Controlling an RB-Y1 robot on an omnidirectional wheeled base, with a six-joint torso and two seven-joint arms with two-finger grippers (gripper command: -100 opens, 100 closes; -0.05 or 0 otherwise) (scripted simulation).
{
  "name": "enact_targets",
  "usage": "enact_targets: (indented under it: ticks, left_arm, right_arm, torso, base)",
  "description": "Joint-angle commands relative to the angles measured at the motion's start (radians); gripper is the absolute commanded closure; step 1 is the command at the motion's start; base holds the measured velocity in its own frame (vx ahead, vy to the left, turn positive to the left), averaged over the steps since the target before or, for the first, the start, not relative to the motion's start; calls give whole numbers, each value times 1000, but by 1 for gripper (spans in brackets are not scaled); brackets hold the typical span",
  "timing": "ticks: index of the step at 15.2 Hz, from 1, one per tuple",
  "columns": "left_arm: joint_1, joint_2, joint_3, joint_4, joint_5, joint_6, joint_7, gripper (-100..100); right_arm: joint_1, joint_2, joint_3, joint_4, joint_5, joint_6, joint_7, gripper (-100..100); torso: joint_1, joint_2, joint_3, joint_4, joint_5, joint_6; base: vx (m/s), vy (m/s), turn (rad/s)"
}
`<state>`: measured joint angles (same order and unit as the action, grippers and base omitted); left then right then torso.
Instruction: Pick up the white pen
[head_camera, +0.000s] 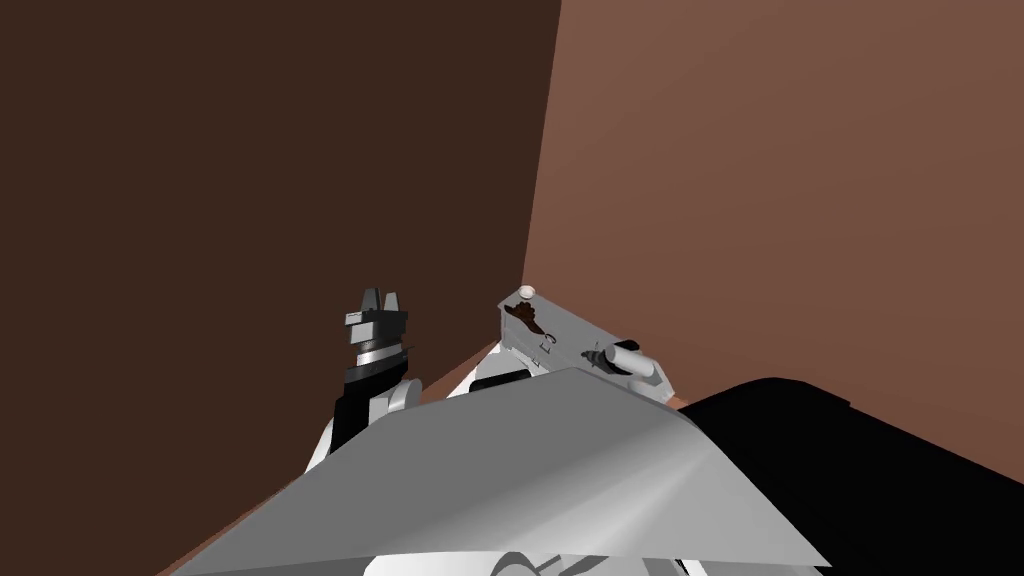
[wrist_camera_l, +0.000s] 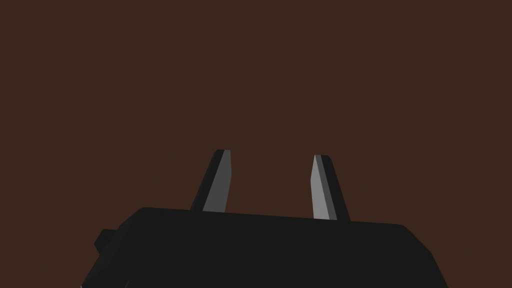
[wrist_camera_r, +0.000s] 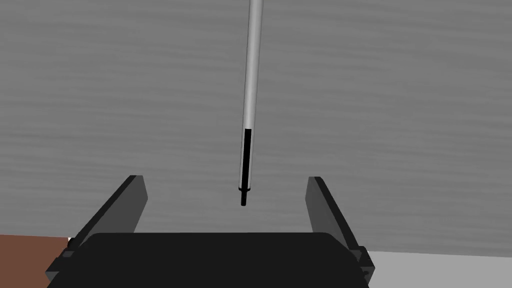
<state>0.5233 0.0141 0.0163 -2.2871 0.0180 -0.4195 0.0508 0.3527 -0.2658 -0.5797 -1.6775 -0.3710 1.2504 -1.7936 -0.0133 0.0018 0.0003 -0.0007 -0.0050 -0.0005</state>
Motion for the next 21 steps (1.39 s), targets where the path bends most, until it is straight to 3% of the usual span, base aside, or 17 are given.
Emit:
enact_targets:
  ticks: [1,12,19,20,21]
  left_arm:
    - [0,0,0,0,0,0,0,0]
    - [0,0,0,0,0,0,0,0]
    - [0,0,0,0,0,0,0,0]
    - [0,0,0,0,0,0,0,0]
    - [0,0,0,0,0,0,0,0]
  right_arm:
    - [-21,-17,-17,35,-14,5,-10,-100]
    - [-137,-94,-116,193,-123,74,-98,-100]
    - [-214,-128,-189,273,-217,159,-190,-100]
    - [-202,-121,-177,261,-202,143,-174,-100]
    - [-204,-117,-177,281,-191,120,-165,-100]
  torso:
    - [0,0,0,0,0,0]
    - [-7,5,3,1,-2,0]
    - [-9,5,3,1,-2,0]
    - [-8,5,3,1,-2,0]
    - [-6,3,2,1,-2,1]
  base:
    - [-108,-76,209]
    - [-133,-109,262]
    - [-165,-136,293]
    - [-102,-73,93]
    - [-4,-5,-14]
